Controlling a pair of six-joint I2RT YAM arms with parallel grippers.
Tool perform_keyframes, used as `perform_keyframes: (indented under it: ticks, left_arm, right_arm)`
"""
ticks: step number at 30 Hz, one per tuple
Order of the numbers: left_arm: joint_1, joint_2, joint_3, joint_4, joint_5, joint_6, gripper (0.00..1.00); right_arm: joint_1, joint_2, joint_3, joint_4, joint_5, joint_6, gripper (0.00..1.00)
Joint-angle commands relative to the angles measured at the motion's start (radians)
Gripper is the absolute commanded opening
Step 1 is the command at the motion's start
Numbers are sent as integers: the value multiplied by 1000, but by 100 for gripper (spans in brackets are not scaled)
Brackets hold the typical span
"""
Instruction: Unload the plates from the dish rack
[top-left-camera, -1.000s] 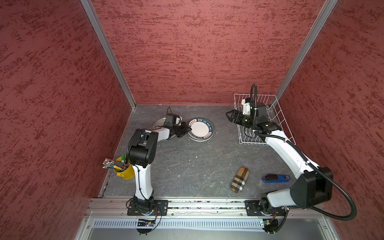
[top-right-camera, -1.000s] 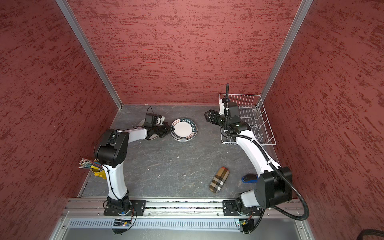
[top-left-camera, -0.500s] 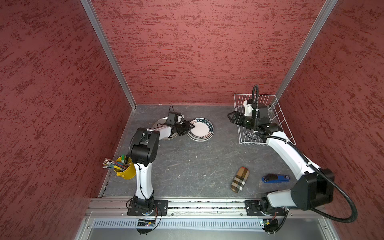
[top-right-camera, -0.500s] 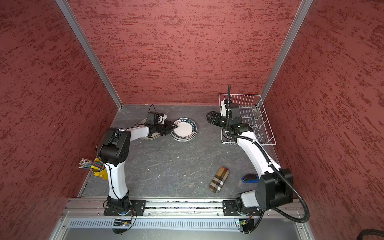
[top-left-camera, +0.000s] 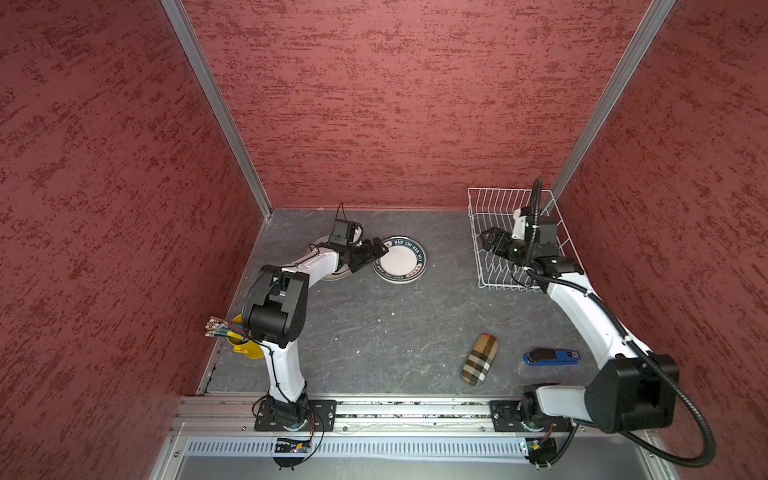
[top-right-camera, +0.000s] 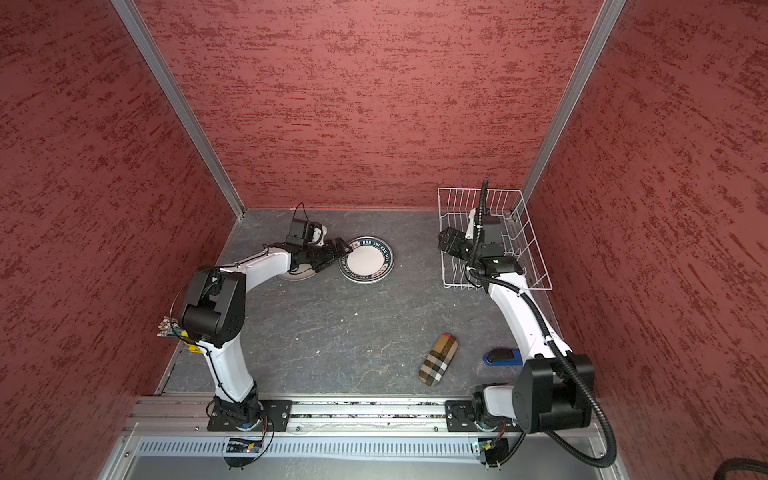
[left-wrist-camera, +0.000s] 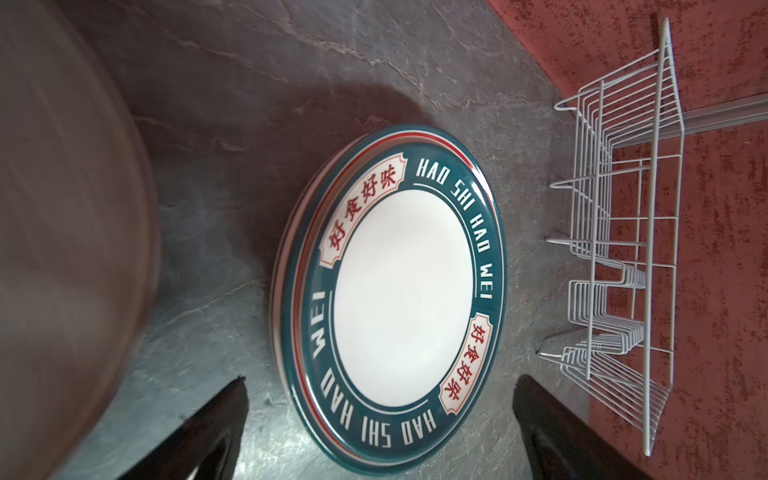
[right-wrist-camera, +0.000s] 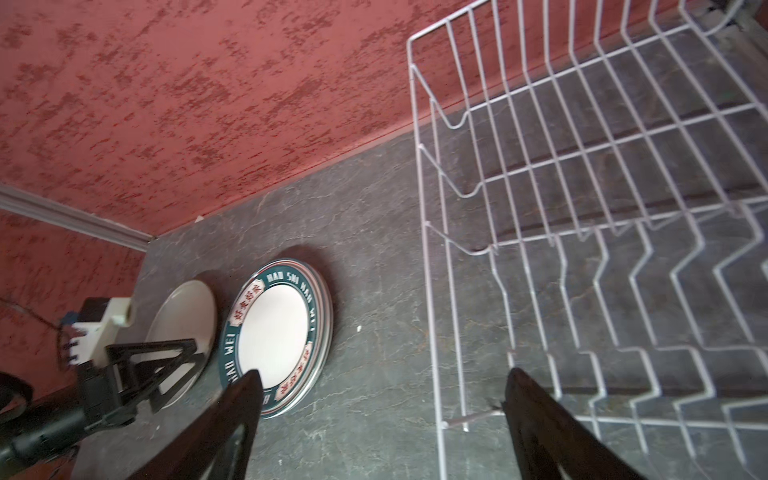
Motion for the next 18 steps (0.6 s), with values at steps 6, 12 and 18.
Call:
perform_keyframes:
  ticks: [6, 12, 18]
  left_arm:
    - [61, -229, -151, 32, -94, 92, 99]
    - [289, -512, -568, 579, -139, 166, 99]
    - [311, -665, -705, 659, -295, 487, 99]
  right_arm:
    - [-44, -132, -165, 158, 302, -37, 99]
    - [-44, -226, -541, 690, 498, -163, 99]
    - [-44, -96, -772, 1118, 508, -305, 99]
